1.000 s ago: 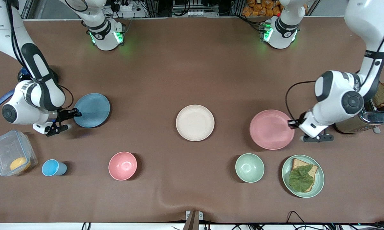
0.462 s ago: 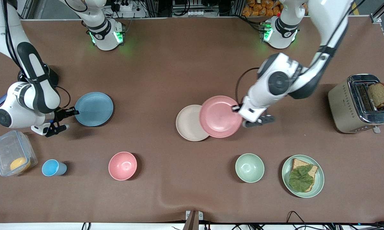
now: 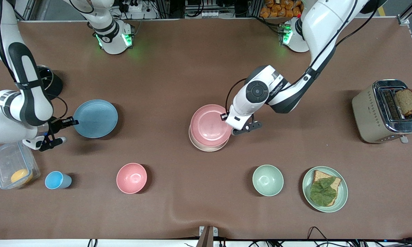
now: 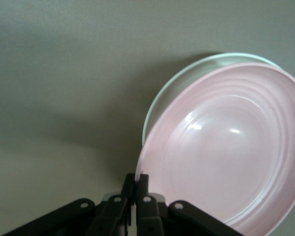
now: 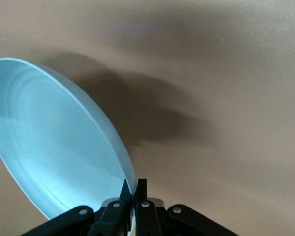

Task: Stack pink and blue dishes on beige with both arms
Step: 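Release the pink plate and lift the left gripper away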

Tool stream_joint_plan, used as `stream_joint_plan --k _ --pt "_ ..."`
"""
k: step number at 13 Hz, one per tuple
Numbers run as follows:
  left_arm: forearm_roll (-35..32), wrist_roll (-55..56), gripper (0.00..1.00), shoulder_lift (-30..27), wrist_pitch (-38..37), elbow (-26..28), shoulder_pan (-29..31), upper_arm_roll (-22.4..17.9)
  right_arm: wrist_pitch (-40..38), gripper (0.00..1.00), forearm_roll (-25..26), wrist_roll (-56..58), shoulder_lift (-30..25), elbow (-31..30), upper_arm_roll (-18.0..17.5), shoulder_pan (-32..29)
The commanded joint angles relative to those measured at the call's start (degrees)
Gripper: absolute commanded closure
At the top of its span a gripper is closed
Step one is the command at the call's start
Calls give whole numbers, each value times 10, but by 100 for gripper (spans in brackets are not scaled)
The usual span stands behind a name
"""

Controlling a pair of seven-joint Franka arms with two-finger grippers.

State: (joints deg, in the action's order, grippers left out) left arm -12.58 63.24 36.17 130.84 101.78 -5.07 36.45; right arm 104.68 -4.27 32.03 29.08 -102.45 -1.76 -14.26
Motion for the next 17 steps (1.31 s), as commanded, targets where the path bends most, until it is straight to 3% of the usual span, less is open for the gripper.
stream_joint_plan --k 1,13,14,15,16,17 --pt "-20 22 100 15 28 -14 -6 -2 -58 100 -7 -46 7 52 -4 17" --pt "-19 32 100 28 72 16 0 -2 -112 100 -11 -97 8 112 -5 50" --pt "-19 34 93 28 72 15 1 -2 -113 100 -11 -97 8 112 -5 50" --pt "-19 42 56 28 72 15 1 -2 -114 100 -13 -97 8 113 -5 50" --pt "-19 50 1 28 72 14 1 -2 -115 100 -17 -98 8 116 -5 50" --pt "-19 58 0 25 71 13 2 -2 -116 100 -20 -98 8 117 -5 51"
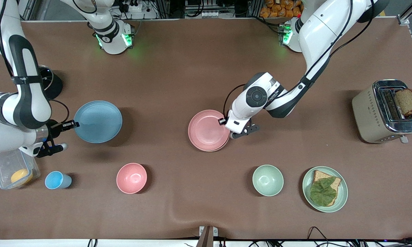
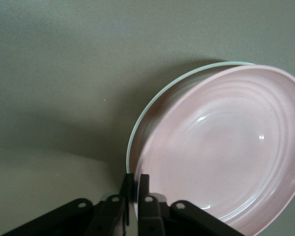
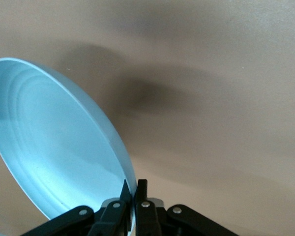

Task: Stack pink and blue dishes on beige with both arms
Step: 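Release the pink plate and lift the left gripper away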

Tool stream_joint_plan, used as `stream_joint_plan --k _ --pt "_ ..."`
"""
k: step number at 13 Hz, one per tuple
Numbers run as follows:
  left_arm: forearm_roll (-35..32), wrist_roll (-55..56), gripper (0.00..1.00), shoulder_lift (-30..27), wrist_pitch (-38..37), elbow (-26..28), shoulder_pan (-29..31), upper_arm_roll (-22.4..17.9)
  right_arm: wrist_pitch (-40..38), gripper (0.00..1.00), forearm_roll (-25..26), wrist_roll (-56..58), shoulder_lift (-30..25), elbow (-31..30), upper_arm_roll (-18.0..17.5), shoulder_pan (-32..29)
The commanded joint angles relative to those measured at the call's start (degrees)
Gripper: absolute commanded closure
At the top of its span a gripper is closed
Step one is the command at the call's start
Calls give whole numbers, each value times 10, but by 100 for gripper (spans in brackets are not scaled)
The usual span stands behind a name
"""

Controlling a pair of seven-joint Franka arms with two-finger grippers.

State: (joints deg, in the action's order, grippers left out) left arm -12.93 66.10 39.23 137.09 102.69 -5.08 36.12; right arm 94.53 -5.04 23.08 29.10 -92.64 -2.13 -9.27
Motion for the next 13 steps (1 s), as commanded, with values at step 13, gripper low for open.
stream_joint_plan --k 13 --pt "-18 -191 0 -252 -159 -35 168 2 -35 100 -139 -264 23 41 -2 157"
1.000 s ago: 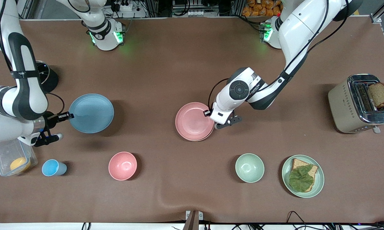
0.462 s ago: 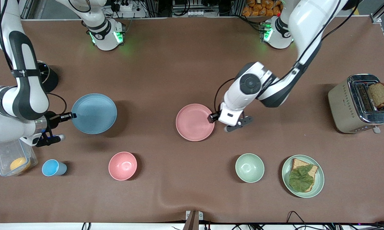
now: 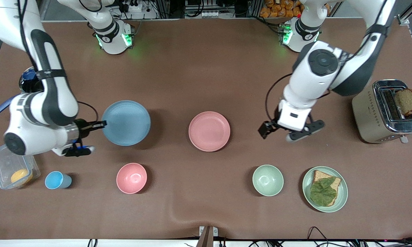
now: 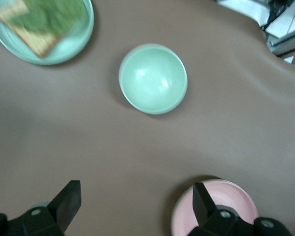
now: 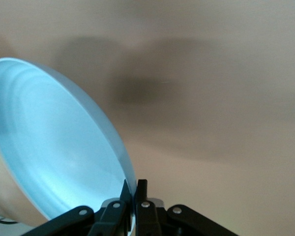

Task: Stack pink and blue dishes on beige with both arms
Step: 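Slide the blue plate onto the pink plate with the right gripper while the left retracts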

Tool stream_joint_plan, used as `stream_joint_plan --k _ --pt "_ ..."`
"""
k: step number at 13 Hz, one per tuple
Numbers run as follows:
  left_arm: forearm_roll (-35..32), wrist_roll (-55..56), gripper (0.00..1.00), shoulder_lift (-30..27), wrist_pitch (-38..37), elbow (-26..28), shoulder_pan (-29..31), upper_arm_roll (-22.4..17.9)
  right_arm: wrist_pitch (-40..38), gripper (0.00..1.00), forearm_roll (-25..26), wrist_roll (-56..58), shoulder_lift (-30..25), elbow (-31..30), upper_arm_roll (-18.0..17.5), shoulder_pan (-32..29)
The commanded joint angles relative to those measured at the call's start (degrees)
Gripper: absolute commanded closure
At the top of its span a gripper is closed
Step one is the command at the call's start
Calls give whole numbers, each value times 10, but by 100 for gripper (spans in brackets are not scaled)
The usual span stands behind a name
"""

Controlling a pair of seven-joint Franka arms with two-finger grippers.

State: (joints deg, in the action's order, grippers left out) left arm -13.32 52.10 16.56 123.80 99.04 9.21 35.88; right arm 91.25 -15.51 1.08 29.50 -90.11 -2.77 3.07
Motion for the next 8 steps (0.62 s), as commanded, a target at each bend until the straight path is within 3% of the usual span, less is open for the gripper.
stream_joint_plan --k 1,4,8 --pt "-13 -83 0 -36 -48 -7 38 4 15 100 -43 -68 24 18 5 53" --pt "-6 -155 0 -45 -126 -57 69 6 82 100 -82 -127 48 18 5 115" --pt "-2 -172 0 -52 -227 -125 83 7 169 100 -145 -166 79 20 5 184"
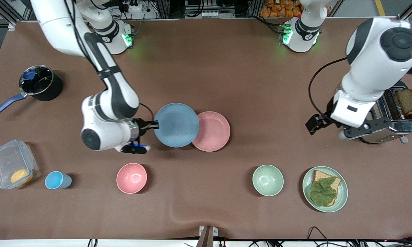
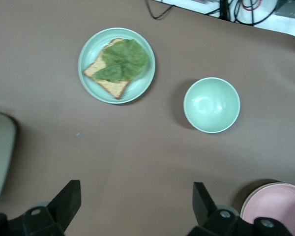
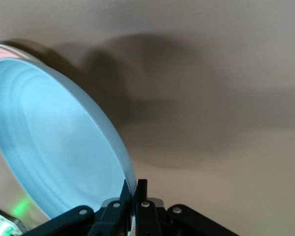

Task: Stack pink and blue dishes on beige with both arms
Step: 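Slide the blue plate onto the pink plate with the right gripper while the left retracts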

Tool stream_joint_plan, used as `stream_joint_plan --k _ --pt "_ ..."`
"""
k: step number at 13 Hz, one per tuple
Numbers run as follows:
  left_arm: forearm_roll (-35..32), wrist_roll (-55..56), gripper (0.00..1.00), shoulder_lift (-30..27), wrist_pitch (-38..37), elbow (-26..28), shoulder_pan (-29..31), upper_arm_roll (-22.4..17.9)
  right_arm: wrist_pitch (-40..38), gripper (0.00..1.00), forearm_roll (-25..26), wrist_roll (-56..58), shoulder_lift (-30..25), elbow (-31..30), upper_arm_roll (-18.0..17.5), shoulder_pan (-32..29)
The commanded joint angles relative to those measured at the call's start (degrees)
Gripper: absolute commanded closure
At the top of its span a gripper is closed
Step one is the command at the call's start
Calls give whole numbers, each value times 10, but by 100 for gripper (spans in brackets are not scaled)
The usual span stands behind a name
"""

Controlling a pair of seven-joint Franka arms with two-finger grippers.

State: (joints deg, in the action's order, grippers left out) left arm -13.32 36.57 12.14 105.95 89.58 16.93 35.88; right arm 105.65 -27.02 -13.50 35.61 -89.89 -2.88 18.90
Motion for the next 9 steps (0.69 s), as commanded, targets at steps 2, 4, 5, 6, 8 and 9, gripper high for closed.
stream_joint_plan --k 2,4,5,6,8,9 --pt "-2 -18 0 -22 -86 -50 6 8 56 100 -63 -32 26 18 6 53" --pt "-2 -32 0 -35 -103 -52 11 5 85 100 -78 -32 37 18 6 68" --pt "-2 -57 0 -38 -104 -52 25 6 98 100 -80 -32 42 20 6 74" --pt "-2 -82 0 -38 -104 -52 34 6 111 100 -86 -32 47 20 6 79" --pt "-1 -114 0 -38 -104 -51 51 6 124 100 -91 -32 57 22 6 83" --pt "-2 -126 0 -41 -105 -51 54 5 127 100 -91 -32 59 23 5 83"
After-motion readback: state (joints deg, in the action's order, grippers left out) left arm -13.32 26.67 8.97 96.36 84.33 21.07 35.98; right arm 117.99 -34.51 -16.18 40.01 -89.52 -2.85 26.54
